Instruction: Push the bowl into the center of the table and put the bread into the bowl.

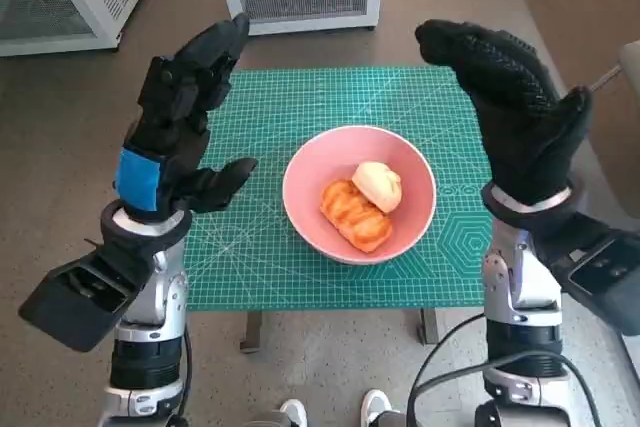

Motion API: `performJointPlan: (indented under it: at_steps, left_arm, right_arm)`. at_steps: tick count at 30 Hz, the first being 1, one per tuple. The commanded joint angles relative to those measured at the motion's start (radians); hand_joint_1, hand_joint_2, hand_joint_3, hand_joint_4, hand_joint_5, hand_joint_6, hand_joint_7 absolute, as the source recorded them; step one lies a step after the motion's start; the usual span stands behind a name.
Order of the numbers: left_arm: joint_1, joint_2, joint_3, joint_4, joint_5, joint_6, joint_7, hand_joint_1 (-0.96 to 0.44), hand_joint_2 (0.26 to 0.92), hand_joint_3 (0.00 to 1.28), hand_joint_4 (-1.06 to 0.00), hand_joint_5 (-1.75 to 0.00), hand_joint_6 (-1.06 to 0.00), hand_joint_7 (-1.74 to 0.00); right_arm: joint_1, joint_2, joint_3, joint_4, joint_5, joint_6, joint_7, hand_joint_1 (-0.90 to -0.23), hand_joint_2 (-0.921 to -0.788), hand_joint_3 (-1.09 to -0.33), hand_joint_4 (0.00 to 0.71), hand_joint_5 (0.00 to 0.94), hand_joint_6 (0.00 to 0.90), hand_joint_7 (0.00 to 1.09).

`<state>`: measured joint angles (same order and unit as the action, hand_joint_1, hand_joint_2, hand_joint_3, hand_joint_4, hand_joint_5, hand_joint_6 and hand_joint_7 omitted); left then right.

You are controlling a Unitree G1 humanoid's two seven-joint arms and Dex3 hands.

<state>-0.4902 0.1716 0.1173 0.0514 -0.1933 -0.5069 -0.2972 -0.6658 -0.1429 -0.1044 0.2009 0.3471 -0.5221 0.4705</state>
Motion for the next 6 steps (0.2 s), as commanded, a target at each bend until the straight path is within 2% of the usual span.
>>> performJointPlan:
  at_steps: [1,6]
  left_arm:
    - [-0.023,0.004,-0.004,0.0,0.008,-0.006,0.005,-0.64,0.921,0.34,-0.25,-0.01,-0.14,-0.47]
    - [-0.032,0.003,-0.008,0.002,0.008,0.006,0.007,-0.64,0.921,0.35,-0.25,-0.01,-0.14,-0.47]
  right_arm:
    - [0.0,0.002,0.006,0.004,-0.01,0.022,-0.004,-0.417,-0.921,-0.489,0.373,0.0,0.075,0.68]
    - [-0.004,0.004,0.008,0.002,-0.014,0.025,-0.008,-0.41,-0.921,-0.493,0.375,0.001,0.071,0.69]
